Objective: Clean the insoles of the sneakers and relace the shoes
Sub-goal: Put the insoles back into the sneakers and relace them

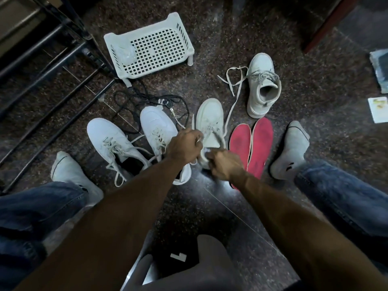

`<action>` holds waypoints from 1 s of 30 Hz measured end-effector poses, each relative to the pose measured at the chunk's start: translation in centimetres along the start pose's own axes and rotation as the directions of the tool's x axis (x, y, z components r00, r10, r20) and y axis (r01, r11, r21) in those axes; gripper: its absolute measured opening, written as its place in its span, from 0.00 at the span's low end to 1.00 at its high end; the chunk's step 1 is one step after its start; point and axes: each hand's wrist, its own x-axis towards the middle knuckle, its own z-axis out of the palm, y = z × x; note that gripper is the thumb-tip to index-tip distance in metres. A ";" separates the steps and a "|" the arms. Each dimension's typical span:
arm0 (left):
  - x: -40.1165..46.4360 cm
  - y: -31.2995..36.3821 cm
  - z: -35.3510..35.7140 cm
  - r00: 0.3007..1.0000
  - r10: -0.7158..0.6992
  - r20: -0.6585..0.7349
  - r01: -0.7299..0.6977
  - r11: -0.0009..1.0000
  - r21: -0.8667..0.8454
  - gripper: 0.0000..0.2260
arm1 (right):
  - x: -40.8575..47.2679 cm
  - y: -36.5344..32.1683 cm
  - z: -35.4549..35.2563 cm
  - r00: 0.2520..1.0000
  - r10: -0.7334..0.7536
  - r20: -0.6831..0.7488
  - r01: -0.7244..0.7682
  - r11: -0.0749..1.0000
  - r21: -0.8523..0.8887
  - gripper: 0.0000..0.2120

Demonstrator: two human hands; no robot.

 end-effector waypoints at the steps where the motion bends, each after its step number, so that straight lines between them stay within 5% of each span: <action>1: -0.2 0.1 0.3 1.000 -0.016 0.009 0.016 1.000 -0.009 0.13 | -0.7 -0.4 0.6 1.000 -0.027 0.015 0.028 1.000 -0.014 0.08; 5: -1.4 0.4 1.1 0.993 -0.074 0.086 0.074 0.997 0.006 0.17 | -2.7 -1.6 1.2 0.999 -0.043 0.009 0.043 0.998 0.035 0.09; 10: -2.0 0.5 1.1 0.988 -0.114 0.108 0.105 0.991 0.085 0.21 | -2.6 -1.3 -0.8 0.896 0.364 -0.255 -0.261 0.896 0.360 0.06; 14: -1.8 1.1 1.1 0.980 -0.179 0.086 0.166 0.976 0.137 0.18 | -1.0 -0.7 -1.9 0.894 0.447 -0.040 -0.424 0.871 0.249 0.10; 22: -1.8 0.0 0.7 0.978 -0.210 -0.002 0.204 0.947 0.247 0.13 | 0.2 2.7 -1.5 0.888 0.458 -0.028 -0.433 0.856 0.282 0.04; 26: -2.3 0.0 1.7 0.997 0.064 -0.052 -0.037 0.910 0.413 0.14 | 0.5 3.1 -1.5 0.866 0.498 0.045 -0.480 0.803 0.353 0.08; 30: -1.5 0.2 1.7 0.953 0.277 0.122 -0.298 0.788 0.539 0.13 | 0.5 2.4 -0.8 0.857 0.516 0.008 -0.470 0.773 0.427 0.09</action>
